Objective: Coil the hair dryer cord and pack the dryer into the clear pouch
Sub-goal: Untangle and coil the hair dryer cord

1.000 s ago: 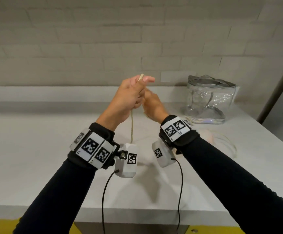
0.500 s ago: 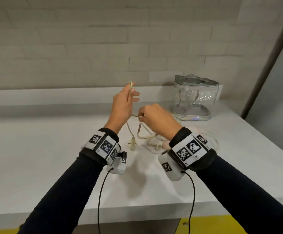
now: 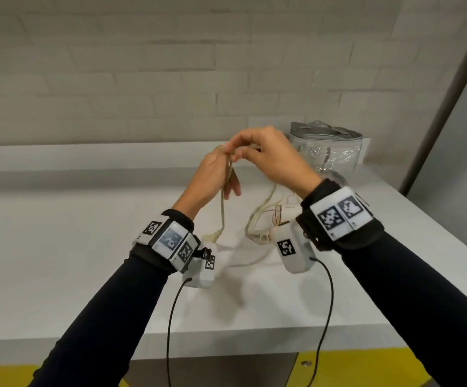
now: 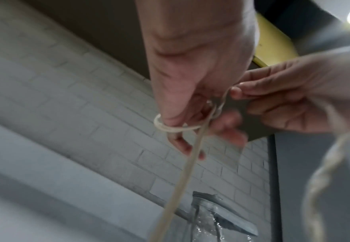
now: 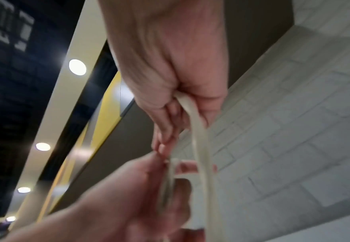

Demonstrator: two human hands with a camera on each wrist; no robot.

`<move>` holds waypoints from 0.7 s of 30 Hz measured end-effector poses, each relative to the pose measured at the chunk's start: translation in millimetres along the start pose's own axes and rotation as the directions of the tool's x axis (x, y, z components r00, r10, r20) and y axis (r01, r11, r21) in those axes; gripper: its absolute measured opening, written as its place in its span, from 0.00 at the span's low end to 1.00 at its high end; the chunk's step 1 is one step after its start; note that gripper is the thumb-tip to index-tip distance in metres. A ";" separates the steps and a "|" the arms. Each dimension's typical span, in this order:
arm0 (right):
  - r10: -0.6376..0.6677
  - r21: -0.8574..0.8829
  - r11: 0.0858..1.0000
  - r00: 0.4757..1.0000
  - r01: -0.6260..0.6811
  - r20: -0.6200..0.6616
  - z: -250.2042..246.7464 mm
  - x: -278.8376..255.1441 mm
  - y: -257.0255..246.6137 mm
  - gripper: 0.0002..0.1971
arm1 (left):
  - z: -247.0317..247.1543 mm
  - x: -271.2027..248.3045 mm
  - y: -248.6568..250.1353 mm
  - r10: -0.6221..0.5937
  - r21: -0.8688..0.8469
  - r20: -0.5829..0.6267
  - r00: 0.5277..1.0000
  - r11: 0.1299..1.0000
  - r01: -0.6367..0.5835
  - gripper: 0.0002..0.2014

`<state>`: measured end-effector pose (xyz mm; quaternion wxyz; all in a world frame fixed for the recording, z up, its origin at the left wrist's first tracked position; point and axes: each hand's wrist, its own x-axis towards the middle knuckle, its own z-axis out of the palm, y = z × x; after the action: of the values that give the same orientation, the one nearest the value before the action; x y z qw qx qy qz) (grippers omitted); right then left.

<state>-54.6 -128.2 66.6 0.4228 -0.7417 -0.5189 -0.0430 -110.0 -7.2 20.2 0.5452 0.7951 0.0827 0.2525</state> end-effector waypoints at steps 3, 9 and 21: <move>-0.095 0.058 0.993 0.994 0.098 -0.061 5.8 14.1 3.8 0.06 | -3.1 -5.2 6.6 -0.094 -0.114 0.103 0.990 0.988 0.106 0.30; 0.082 0.447 0.889 0.995 -0.099 0.057 21.5 27.4 27.1 0.04 | -17.0 -11.1 8.1 -0.174 -0.361 0.434 0.884 0.865 0.348 0.34; 0.099 0.612 0.776 0.988 -0.153 0.121 29.1 34.3 38.5 0.16 | -25.5 -2.1 22.3 -0.226 -0.455 0.406 0.886 0.790 0.410 0.24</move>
<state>-18.8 -87.4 42.8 0.6230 -0.5961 -0.4701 0.1885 -127.5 4.3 47.0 0.7835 0.6184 0.0521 0.0316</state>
